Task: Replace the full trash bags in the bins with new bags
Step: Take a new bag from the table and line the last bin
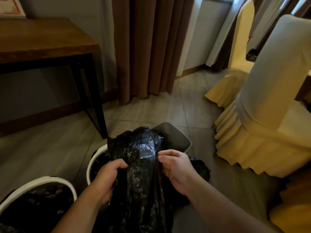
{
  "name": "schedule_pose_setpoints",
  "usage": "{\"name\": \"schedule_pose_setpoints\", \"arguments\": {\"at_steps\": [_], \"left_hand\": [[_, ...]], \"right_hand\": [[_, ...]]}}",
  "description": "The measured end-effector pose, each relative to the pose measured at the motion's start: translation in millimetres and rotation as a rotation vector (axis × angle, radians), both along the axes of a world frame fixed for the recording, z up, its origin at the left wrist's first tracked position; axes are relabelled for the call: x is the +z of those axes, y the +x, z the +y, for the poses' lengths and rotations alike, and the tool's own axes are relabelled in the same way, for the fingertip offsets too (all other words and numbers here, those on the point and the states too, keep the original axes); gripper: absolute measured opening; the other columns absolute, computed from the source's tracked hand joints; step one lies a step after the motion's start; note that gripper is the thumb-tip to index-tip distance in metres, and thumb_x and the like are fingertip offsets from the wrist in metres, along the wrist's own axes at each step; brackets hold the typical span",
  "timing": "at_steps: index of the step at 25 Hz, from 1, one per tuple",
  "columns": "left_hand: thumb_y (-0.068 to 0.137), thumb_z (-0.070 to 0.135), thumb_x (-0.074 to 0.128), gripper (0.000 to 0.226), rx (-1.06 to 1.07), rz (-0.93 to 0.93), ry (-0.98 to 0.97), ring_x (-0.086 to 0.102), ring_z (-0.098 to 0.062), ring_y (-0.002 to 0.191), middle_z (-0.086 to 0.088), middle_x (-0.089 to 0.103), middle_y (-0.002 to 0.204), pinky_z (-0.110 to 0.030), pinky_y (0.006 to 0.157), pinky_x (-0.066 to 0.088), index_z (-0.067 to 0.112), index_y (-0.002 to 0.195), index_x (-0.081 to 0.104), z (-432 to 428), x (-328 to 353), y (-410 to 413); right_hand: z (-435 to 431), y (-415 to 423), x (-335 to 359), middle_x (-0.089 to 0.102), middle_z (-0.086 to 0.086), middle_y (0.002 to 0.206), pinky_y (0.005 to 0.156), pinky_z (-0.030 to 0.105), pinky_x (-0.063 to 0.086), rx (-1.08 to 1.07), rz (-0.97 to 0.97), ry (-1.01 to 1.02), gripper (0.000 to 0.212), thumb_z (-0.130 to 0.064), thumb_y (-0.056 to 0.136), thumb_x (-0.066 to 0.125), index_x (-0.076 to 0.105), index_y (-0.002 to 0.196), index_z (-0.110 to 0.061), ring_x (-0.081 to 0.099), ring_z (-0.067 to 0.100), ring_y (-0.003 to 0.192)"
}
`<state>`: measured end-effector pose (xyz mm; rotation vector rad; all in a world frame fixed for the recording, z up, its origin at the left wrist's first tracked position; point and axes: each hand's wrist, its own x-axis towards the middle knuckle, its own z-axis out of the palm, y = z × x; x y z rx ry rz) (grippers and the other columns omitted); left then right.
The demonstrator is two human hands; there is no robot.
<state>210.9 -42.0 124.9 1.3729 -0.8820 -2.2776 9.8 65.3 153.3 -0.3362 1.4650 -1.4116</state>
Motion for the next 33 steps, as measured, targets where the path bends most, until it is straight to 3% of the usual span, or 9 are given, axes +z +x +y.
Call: {"name": "schedule_pose_setpoints", "arguments": {"at_steps": [2, 5, 9, 12, 15, 19, 27, 31, 33], "left_hand": [[0.069, 0.020, 0.072, 0.048, -0.034, -0.045, -0.063, 0.077, -0.040, 0.086, -0.026, 0.077, 0.105, -0.045, 0.074, 0.061, -0.003, 0.111, 0.076, 6, 0, -25], [0.092, 0.039, 0.073, 0.038, -0.063, -0.319, -0.253, 0.078, -0.035, 0.092, -0.014, 0.080, 0.101, -0.047, 0.088, 0.060, 0.010, 0.116, 0.070, 17, 1, -79], [0.083, 0.063, 0.073, 0.041, 0.125, -0.687, -0.699, 0.067, -0.024, 0.098, -0.003, 0.068, 0.111, -0.049, 0.090, 0.058, 0.031, 0.106, 0.060, 51, 19, -165], [0.075, 0.071, 0.074, 0.039, 0.033, -0.455, -0.907, 0.069, -0.002, 0.087, 0.016, 0.070, 0.098, -0.032, 0.074, 0.055, 0.048, 0.103, 0.060, 87, 43, -237], [0.083, 0.043, 0.084, 0.034, -0.085, -0.454, -1.004, 0.066, 0.011, 0.091, 0.037, 0.065, 0.103, -0.024, 0.076, 0.056, 0.054, 0.107, 0.063, 105, 44, -298], [0.094, 0.021, 0.076, 0.024, 0.100, -0.547, -1.003, 0.072, 0.002, 0.085, 0.027, 0.073, 0.096, -0.031, 0.076, 0.063, 0.045, 0.098, 0.073, 100, 27, -333], [0.101, 0.038, 0.062, 0.012, 0.442, -0.651, -0.909, 0.070, -0.001, 0.077, 0.022, 0.072, 0.089, -0.033, 0.067, 0.058, 0.048, 0.095, 0.064, 73, 12, -334], [0.100, 0.040, 0.061, 0.012, 0.452, -0.735, -0.852, 0.069, 0.003, 0.077, 0.026, 0.071, 0.089, -0.030, 0.064, 0.055, 0.050, 0.095, 0.062, 62, 17, -320], [0.099, 0.039, 0.063, 0.011, 0.437, -0.780, -0.859, 0.068, 0.006, 0.078, 0.027, 0.072, 0.089, -0.024, 0.060, 0.052, 0.050, 0.095, 0.062, 59, 23, -310]], "right_hand": [[15, -31, 10, 0.076, 0.018, 0.090, 0.062, 0.031, 0.059, -0.071, 0.000, -0.079, 0.020, 0.011, 0.088, 0.071, 0.078, 0.093, -0.007, 0.075, 0.026, 0.075], [35, -82, 17, 0.074, 0.022, 0.109, 0.075, 0.042, 0.064, -0.162, -0.059, -0.172, 0.041, 0.012, 0.084, 0.076, 0.071, 0.117, -0.012, 0.077, 0.038, 0.094], [44, -154, 11, 0.071, 0.016, 0.119, 0.092, 0.052, 0.062, -0.180, -0.049, -0.224, 0.048, 0.006, 0.082, 0.080, 0.072, 0.118, -0.025, 0.076, 0.035, 0.105], [37, -202, -1, 0.079, 0.003, 0.101, 0.084, 0.045, 0.065, -0.139, -0.024, -0.259, 0.040, 0.000, 0.080, 0.082, 0.078, 0.100, -0.034, 0.078, 0.026, 0.098], [31, -240, -17, 0.080, 0.006, 0.103, 0.083, 0.044, 0.065, -0.061, -0.131, -0.306, 0.032, -0.004, 0.082, 0.078, 0.080, 0.099, -0.031, 0.079, 0.030, 0.099], [14, -275, -36, 0.080, 0.007, 0.102, 0.076, 0.037, 0.065, -0.009, -0.130, -0.296, 0.031, -0.004, 0.091, 0.073, 0.080, 0.095, -0.034, 0.079, 0.025, 0.094], [-21, -274, -59, 0.079, 0.004, 0.102, 0.077, 0.040, 0.065, -0.135, -0.205, -0.321, 0.046, -0.008, 0.083, 0.074, 0.073, 0.109, -0.046, 0.079, 0.022, 0.093], [-34, -278, -75, 0.066, -0.011, 0.067, 0.050, 0.019, 0.050, -0.219, -0.103, -0.313, 0.037, -0.011, 0.087, 0.065, 0.073, 0.108, -0.041, 0.061, 0.005, 0.053], [-42, -276, -80, 0.063, -0.012, 0.065, 0.048, 0.018, 0.047, -0.248, -0.043, -0.293, 0.028, -0.016, 0.084, 0.064, 0.075, 0.101, -0.037, 0.056, 0.004, 0.052]]}}
